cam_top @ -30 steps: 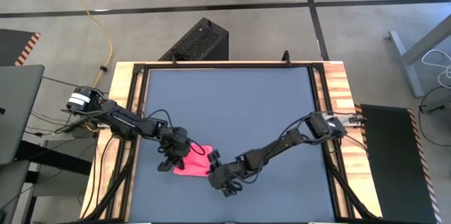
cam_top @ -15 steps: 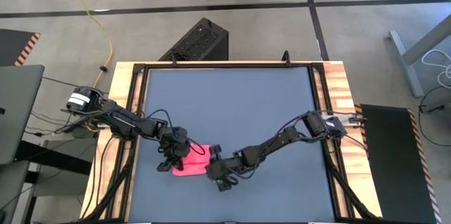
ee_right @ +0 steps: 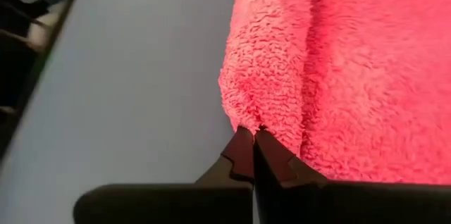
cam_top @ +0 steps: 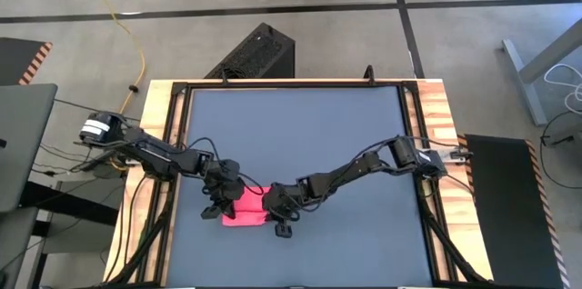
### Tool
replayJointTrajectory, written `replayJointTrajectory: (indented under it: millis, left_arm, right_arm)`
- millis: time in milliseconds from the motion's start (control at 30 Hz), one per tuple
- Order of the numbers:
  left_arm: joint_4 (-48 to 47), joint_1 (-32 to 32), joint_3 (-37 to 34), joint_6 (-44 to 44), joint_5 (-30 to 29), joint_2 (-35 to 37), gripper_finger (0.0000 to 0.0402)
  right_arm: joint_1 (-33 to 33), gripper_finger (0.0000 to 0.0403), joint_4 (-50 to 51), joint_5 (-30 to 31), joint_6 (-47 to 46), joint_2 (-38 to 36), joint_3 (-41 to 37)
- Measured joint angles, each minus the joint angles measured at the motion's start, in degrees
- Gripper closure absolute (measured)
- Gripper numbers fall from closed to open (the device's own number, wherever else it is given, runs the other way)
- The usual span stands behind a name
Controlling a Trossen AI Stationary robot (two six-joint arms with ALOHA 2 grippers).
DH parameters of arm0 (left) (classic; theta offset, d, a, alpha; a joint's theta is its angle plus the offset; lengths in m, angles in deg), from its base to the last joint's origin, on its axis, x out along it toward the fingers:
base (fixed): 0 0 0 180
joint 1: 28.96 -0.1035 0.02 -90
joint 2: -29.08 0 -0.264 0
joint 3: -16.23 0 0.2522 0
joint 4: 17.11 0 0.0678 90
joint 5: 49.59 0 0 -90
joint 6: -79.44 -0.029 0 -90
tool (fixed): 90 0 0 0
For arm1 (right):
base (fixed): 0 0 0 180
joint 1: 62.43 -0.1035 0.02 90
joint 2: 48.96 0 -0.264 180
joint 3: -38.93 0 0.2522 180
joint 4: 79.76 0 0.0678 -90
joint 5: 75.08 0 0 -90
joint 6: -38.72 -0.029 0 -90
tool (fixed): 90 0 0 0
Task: Roll towel
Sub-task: Roll the red microfiber cloth
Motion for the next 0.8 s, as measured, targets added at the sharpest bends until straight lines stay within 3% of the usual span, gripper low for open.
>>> replayJointTrajectory:
  millis: [267, 400, 633, 800]
  left_arm:
    - [-9.9, 0.8, -0.2, -3.3, -6.5, 5.2, 0.0401]
    - [-8.4, 0.8, -0.3, -3.8, -8.0, 6.1, 0.0401]
    - [5.2, 1.2, -0.1, -4.0, -11.0, 6.2, 0.0401]
    - [5.9, 1.5, -0.1, -6.0, -15.6, 1.1, 0.0401]
  right_arm:
    - [-0.3, 0.0391, -2.3, -6.2, -9.0, -0.1, -0.1]
    - [-0.2, 0.0391, -3.8, -7.4, -13.0, -0.1, -0.1]
    - [-0.8, 0.0391, -4.5, -6.8, -19.5, -0.1, -0.1]
    - [-1.4, 0.0391, -4.6, -4.9, -22.6, -0.1, -0.1]
